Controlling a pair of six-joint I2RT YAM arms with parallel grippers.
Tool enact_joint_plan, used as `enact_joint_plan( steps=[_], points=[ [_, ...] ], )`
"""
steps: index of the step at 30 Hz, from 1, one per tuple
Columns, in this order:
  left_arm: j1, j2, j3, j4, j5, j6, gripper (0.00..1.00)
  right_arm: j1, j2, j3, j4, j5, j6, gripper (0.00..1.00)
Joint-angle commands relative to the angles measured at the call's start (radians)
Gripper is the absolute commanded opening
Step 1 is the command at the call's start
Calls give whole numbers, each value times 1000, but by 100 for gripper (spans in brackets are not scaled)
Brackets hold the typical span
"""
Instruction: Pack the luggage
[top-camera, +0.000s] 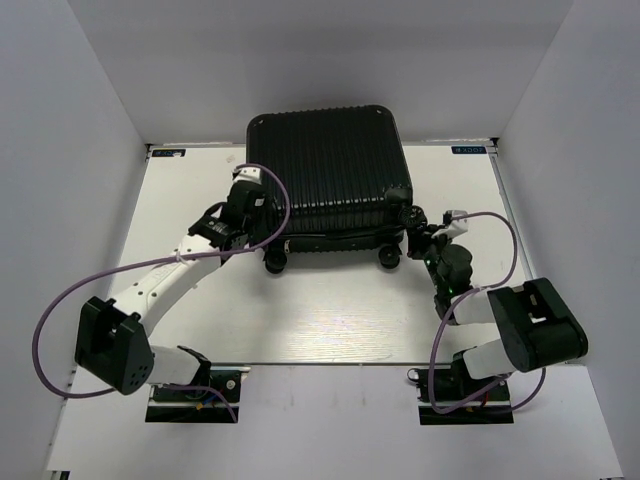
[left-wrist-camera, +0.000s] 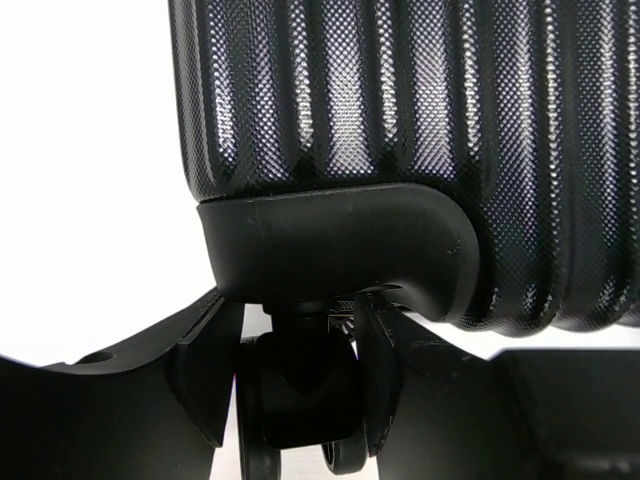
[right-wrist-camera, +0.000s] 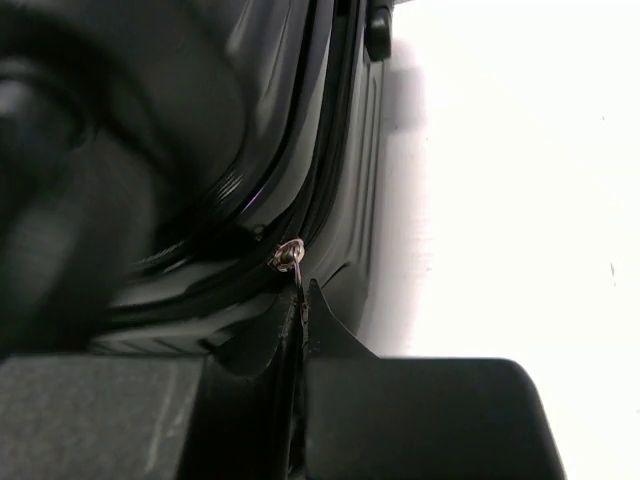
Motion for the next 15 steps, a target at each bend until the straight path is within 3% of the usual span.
enact_joint_plan(
  steps=[1, 7, 9, 15],
  points=[
    [85, 62, -1, -118, -127, 103, 0, -94, 0, 37, -4, 67, -14, 0],
    [157, 76, -1, -66, -81, 202, 0, -168, 76, 137, -57, -127, -43, 0],
    [181, 87, -3, -25, -29, 261, 0, -179, 101, 178, -54, -255, -66, 0],
    [283, 153, 23, 49, 183, 393, 0, -208, 222, 364, -109, -415, -186, 0]
  ],
)
